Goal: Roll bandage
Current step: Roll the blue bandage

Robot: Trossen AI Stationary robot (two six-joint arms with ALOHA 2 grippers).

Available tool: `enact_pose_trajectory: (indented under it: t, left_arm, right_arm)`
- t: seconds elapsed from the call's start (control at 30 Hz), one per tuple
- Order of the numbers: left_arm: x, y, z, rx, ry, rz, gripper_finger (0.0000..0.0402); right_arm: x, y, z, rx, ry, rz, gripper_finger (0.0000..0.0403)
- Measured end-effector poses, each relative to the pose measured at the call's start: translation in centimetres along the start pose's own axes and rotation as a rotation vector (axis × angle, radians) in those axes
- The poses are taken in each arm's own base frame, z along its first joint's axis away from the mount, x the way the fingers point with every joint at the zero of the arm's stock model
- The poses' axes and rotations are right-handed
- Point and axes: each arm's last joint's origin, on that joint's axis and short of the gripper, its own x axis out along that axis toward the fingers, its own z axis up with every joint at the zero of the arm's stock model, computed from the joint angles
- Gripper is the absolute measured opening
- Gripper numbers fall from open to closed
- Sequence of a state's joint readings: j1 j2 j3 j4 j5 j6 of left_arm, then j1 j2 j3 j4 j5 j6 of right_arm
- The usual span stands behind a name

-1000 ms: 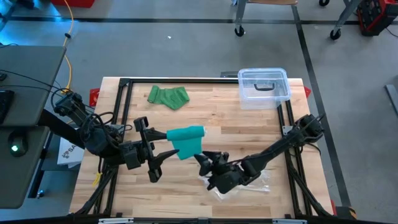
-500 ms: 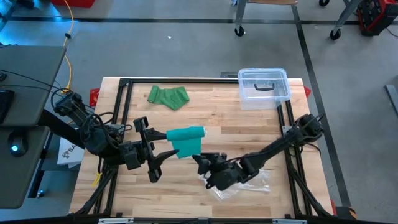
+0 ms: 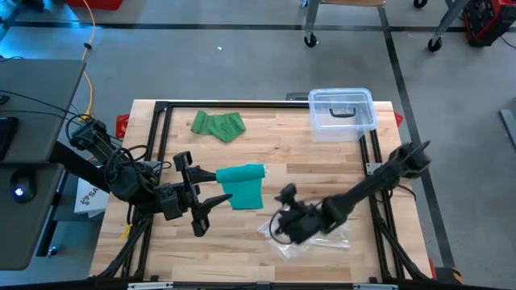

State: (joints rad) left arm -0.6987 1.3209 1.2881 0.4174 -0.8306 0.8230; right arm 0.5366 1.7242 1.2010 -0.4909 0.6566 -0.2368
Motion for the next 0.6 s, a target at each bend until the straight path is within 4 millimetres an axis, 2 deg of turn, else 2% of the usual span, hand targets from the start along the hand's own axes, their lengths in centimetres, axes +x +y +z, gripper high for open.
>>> enact_pose_trajectory:
  t: [0.17,0.27,0.4,0.47,0.6]
  left_arm:
    - [0.0,0.0,0.0,0.002,0.000,-0.002,0.0186]
    - [0.0,0.0,0.0,0.001,0.000,-0.002,0.0186]
    - [0.0,0.0,0.0,0.001,0.000,-0.001,0.0186]
    - [0.0,0.0,0.0,0.001,0.000,-0.001,0.0186]
    - [0.0,0.0,0.0,-0.003,0.001,0.000,0.0186]
  right_arm:
    - [-0.8,-2.3,-3.1,0.273,-0.346,0.038,0.0253]
    - [0.0,-3.0,-4.8,0.414,-0.506,0.110,0.0252]
    - [1.6,-3.8,-6.2,0.566,-0.623,0.233,0.0252]
    - [2.6,-4.0,-6.7,0.630,-0.612,0.273,0.0252]
    - [4.0,-4.6,-6.5,0.721,-0.656,0.320,0.0252]
